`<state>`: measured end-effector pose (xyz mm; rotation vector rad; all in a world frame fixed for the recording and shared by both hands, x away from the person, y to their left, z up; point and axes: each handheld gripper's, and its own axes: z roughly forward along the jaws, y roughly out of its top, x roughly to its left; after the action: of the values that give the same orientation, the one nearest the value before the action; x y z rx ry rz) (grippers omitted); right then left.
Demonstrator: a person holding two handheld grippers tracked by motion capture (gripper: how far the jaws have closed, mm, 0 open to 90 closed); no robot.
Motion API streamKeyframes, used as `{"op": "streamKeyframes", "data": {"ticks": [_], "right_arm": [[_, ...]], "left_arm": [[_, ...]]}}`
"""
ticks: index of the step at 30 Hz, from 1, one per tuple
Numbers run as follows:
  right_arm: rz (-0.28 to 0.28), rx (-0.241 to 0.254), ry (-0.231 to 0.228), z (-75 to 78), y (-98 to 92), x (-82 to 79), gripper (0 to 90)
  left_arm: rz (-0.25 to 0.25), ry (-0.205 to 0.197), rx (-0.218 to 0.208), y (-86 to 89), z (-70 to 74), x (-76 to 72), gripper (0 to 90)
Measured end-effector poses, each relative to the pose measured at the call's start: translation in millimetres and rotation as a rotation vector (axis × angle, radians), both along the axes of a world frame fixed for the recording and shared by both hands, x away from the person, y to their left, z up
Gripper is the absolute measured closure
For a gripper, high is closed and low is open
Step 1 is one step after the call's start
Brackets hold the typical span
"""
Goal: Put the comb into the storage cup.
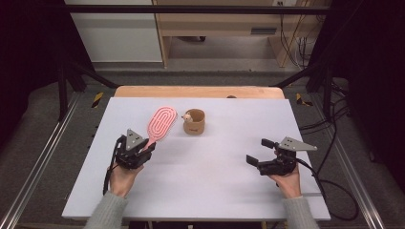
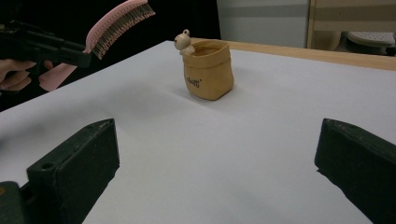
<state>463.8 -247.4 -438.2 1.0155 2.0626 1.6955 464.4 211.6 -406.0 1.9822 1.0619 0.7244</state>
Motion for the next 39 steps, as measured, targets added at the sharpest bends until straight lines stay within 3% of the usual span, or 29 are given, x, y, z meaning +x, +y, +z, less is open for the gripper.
{"op": "streamKeyframes", "data": {"ticks": [17,28,39], "right_arm": [[0.0,0.012,0.016,5.8,11.4,-1.3,0.5],[0.008,0.03,0.009,12.1,24.1,-4.4,0.5],[0.014,0.04,0.007,15.9,34.2,-5.9,0.5]], "left_arm": [[-0.024,-0.032,0.014,-15.7,0.1,-7.9,69.4],[-0.037,-0.046,-0.013,-20.8,1.4,-12.1,69.4],[-0.053,-0.064,-0.007,-30.2,1.9,-16.3,69.4]]}}
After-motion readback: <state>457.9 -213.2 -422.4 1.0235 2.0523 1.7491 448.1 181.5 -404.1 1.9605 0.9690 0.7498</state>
